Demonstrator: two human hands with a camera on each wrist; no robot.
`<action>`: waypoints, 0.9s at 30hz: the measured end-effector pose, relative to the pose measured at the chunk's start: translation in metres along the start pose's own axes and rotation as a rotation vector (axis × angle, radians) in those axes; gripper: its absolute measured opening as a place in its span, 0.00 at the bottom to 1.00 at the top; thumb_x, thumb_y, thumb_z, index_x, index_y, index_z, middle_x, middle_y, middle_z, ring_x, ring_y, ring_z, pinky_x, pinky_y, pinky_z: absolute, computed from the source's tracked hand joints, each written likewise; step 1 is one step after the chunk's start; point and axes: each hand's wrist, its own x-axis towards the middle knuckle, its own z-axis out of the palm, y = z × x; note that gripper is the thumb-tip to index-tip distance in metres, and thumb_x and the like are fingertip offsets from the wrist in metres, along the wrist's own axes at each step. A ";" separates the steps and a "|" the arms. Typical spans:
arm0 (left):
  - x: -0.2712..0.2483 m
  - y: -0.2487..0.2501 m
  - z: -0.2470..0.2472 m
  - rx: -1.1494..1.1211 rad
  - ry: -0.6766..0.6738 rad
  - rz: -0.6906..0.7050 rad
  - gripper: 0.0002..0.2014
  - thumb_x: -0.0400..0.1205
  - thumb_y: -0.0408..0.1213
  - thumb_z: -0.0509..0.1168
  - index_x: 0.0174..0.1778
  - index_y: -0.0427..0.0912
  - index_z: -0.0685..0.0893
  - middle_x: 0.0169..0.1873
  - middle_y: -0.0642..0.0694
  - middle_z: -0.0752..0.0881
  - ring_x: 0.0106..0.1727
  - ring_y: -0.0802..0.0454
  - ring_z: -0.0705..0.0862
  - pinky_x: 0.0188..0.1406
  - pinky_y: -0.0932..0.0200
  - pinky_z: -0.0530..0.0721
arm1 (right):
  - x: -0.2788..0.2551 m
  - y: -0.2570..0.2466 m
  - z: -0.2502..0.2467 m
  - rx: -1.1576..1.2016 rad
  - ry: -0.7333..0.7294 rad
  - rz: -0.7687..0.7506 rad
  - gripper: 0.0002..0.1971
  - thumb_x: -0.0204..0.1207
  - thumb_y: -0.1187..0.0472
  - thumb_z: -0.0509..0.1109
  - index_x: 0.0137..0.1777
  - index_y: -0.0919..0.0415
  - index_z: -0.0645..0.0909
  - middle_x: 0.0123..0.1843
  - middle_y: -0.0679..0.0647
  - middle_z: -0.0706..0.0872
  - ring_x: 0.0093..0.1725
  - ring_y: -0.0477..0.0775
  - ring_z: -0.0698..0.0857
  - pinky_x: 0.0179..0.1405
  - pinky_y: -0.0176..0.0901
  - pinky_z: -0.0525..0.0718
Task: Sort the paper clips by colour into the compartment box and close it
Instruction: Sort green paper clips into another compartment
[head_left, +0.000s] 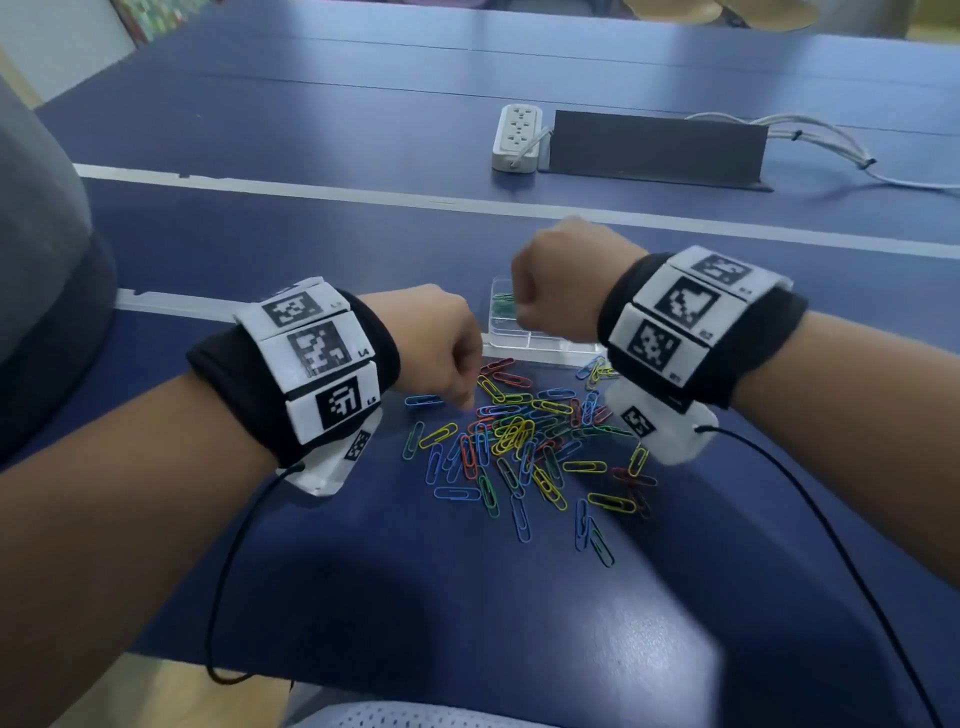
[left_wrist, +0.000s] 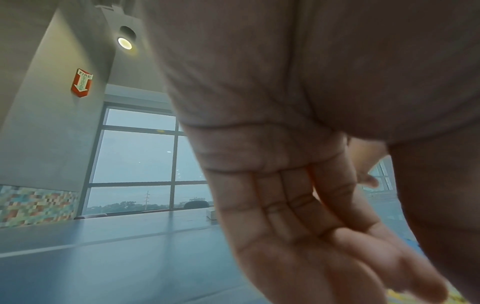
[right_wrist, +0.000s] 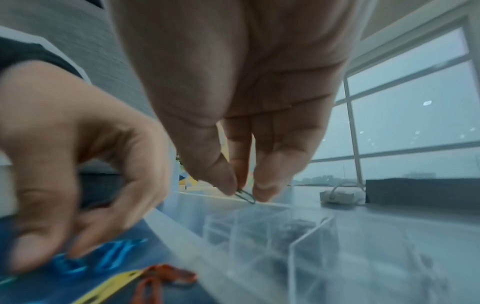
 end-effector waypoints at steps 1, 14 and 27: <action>-0.002 -0.002 0.001 0.003 -0.001 -0.011 0.06 0.70 0.45 0.75 0.37 0.47 0.88 0.25 0.56 0.81 0.30 0.60 0.77 0.38 0.63 0.76 | 0.006 0.003 0.000 -0.001 0.034 0.004 0.11 0.72 0.59 0.66 0.48 0.64 0.86 0.48 0.64 0.87 0.47 0.65 0.82 0.43 0.43 0.76; -0.028 -0.014 0.007 0.182 -0.049 -0.133 0.21 0.73 0.55 0.68 0.20 0.47 0.75 0.21 0.52 0.76 0.25 0.58 0.73 0.23 0.65 0.68 | -0.026 -0.015 0.010 0.013 -0.132 -0.227 0.11 0.73 0.62 0.64 0.43 0.57 0.89 0.40 0.56 0.90 0.40 0.60 0.81 0.47 0.42 0.84; -0.036 -0.015 0.014 0.151 -0.115 -0.095 0.04 0.72 0.42 0.68 0.32 0.49 0.83 0.28 0.55 0.83 0.29 0.61 0.76 0.26 0.65 0.74 | -0.037 -0.003 0.020 0.057 -0.267 -0.156 0.07 0.68 0.61 0.69 0.42 0.58 0.88 0.32 0.47 0.83 0.37 0.52 0.80 0.36 0.34 0.75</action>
